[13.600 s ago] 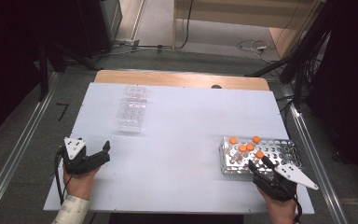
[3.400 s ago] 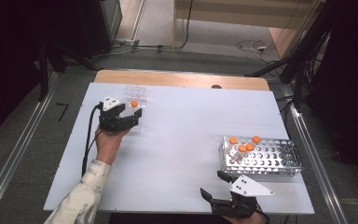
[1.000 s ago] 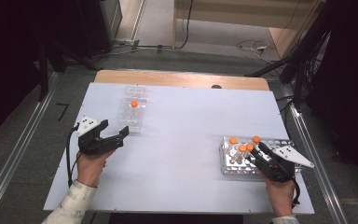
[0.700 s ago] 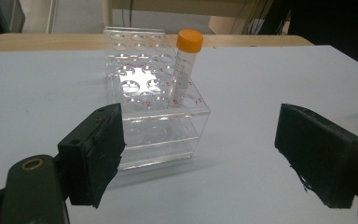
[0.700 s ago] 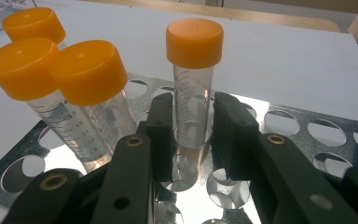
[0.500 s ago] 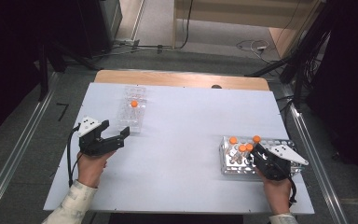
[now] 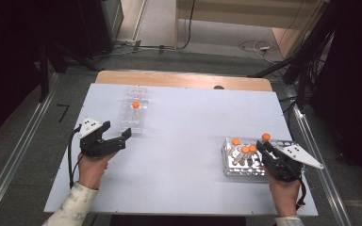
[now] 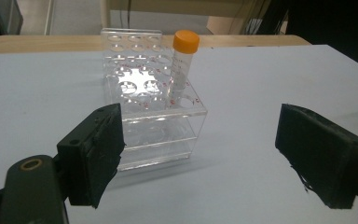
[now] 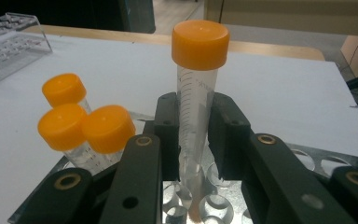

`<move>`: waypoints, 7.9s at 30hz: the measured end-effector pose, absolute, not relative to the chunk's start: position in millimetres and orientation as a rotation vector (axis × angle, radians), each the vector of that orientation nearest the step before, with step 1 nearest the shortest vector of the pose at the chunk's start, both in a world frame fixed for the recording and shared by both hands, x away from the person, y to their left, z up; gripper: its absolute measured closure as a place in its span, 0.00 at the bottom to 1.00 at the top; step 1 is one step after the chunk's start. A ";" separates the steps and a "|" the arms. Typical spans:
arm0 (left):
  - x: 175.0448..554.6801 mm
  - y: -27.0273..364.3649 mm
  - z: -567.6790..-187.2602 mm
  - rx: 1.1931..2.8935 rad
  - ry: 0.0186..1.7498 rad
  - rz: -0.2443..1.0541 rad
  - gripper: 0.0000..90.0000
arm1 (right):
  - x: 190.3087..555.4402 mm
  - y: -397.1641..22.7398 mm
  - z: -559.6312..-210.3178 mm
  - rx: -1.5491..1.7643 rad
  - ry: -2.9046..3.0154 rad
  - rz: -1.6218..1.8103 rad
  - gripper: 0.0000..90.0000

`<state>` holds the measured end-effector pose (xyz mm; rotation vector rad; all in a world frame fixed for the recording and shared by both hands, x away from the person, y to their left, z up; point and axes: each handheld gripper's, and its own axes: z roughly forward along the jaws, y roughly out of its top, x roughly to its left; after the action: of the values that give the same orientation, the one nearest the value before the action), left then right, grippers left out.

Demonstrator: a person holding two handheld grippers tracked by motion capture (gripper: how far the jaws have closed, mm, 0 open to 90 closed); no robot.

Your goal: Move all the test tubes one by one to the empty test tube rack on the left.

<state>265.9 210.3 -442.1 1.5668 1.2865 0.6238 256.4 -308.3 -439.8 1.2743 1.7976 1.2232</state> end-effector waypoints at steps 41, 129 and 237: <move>263.5 204.1 -441.6 1.584 1.275 0.630 0.17 | 190.3 -243.2 -420.9 0.990 2.032 1.448 0.80; 241.9 148.7 -424.5 1.708 0.961 0.544 0.78 | 214.1 -140.2 -452.9 0.775 2.391 1.384 0.18; 361.9 198.9 -421.6 1.605 1.292 0.772 0.78 | 179.8 -270.7 -454.7 1.131 2.098 1.351 0.19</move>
<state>361.9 198.9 -421.6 1.6055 1.2918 0.7722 179.8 -270.7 -454.7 1.1308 2.0982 1.3508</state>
